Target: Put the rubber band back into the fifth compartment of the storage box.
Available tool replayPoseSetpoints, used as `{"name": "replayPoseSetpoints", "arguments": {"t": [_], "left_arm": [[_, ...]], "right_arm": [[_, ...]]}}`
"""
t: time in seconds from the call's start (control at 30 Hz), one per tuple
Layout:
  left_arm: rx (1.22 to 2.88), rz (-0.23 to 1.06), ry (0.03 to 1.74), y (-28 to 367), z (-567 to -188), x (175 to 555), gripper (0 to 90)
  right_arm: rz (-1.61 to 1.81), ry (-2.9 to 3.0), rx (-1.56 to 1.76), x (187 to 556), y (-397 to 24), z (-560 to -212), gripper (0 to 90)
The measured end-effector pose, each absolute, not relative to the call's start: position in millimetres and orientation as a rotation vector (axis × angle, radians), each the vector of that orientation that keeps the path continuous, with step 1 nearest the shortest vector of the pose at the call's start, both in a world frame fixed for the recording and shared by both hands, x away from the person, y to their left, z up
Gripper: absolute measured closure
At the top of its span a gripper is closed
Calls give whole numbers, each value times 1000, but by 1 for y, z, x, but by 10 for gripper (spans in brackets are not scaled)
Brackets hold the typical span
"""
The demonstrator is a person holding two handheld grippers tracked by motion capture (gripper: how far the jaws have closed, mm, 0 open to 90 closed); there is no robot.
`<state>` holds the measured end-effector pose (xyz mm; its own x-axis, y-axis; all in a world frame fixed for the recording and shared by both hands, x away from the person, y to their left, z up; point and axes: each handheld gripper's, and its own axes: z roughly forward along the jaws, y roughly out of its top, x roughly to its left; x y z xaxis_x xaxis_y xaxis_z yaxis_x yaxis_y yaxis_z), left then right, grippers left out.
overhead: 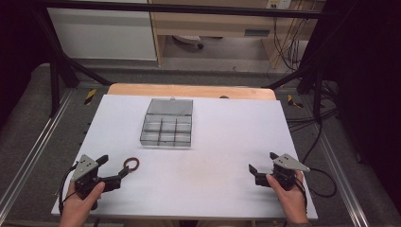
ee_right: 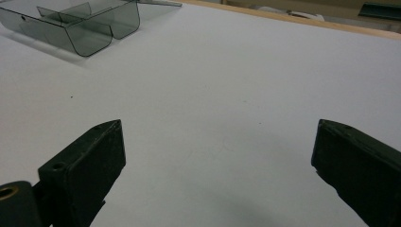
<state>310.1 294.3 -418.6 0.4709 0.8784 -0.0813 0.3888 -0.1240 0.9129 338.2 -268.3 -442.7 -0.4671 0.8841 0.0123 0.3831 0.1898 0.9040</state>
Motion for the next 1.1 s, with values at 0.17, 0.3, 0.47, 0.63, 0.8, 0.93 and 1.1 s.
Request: {"name": "replayPoseSetpoints", "arguments": {"t": [0.17,0.3,0.47,0.63,0.8,0.93,1.1], "left_arm": [[1748,619,1090,289,-419,313,84],[1780,622,1082,285,-419,317,80],[1816,620,1079,277,-421,327,80],[1892,614,1043,261,-424,340,101],[1949,601,1022,253,-428,350,117],[1981,581,1022,247,-436,351,153],[2029,541,1044,246,-442,345,267]], "right_arm": [[1237,1954,1186,336,-269,-444,45],[1234,1964,1169,335,-268,-444,44],[1228,1972,1164,334,-266,-444,43],[1215,1982,1172,333,-265,-445,44],[1212,1982,1173,334,-266,-445,46],[1208,1982,1173,333,-267,-445,48],[1195,1993,1180,334,-265,-446,50]]}}
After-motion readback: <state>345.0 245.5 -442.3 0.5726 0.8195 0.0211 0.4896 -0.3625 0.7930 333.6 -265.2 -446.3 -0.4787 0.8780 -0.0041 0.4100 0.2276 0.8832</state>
